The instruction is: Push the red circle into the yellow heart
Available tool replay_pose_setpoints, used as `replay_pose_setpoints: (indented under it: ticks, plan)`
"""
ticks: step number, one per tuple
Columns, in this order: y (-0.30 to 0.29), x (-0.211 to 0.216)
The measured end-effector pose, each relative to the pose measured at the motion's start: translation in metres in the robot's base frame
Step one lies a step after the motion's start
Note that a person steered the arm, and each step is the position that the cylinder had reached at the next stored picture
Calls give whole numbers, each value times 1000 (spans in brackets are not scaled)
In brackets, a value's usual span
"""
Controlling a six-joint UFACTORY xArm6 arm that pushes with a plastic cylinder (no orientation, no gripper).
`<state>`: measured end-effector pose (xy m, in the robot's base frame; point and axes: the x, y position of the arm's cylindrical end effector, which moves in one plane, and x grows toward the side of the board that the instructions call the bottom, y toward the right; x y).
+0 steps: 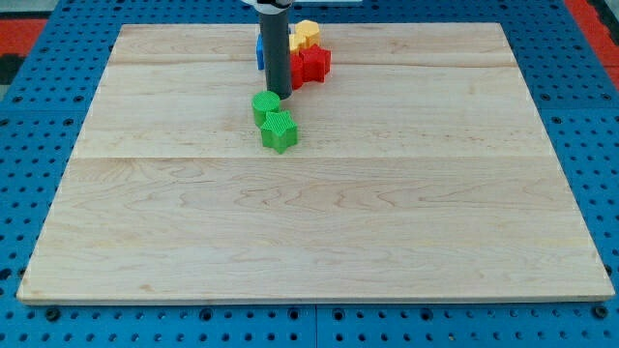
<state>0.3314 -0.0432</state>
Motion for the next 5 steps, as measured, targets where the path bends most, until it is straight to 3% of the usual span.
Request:
replay_pose_setpoints:
  ticks: [3, 4, 5]
  plan:
    - [19, -21]
    - [42, -1]
    - [96, 59]
